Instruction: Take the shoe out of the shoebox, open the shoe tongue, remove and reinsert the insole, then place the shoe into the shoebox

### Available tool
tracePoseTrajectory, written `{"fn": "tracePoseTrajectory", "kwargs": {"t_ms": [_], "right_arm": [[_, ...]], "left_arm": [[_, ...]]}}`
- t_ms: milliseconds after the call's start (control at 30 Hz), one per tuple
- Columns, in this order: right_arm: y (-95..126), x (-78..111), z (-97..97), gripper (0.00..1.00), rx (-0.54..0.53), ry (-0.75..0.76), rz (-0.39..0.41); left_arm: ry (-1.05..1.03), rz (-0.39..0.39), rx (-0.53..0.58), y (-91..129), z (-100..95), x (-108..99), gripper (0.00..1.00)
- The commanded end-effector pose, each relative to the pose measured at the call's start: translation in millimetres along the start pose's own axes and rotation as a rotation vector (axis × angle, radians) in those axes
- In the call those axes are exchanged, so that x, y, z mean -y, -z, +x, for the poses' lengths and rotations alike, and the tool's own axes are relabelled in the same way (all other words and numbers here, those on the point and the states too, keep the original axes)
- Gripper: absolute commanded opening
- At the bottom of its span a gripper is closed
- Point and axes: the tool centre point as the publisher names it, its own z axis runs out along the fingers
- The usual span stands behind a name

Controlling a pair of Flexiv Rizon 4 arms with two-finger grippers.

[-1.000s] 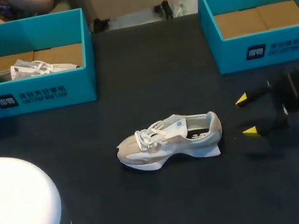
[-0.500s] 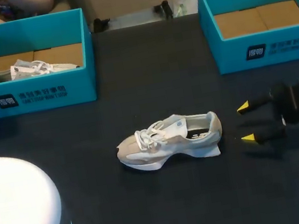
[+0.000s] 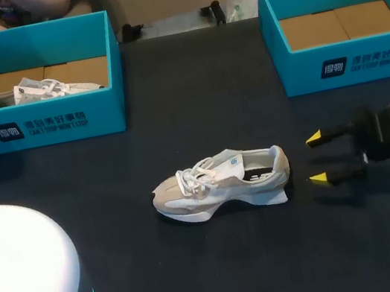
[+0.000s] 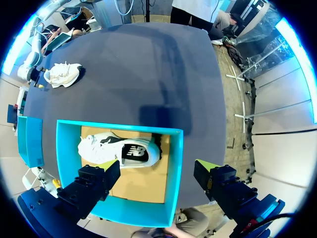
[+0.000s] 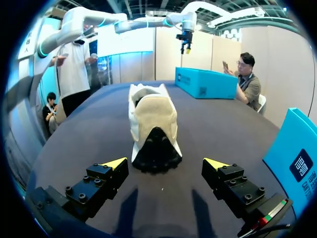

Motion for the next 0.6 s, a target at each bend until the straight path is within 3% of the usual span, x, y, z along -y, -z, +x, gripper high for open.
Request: {"fn": "tracePoseTrajectory", "kwargs": {"t_ms": [33, 600], "right_arm": [[-27.8, -5.4, -2.6, 1.00, 0.013, 0.005, -0.002], [-64.6, -12.8, 1.2, 1.00, -0.012, -0.010, -0.023]], "left_arm": [[0.000, 0.000, -0.002, 0.7, -0.1, 0.2, 1.00], [0.000, 0.000, -0.002, 0.7, -0.1, 0.2, 1.00]]}}
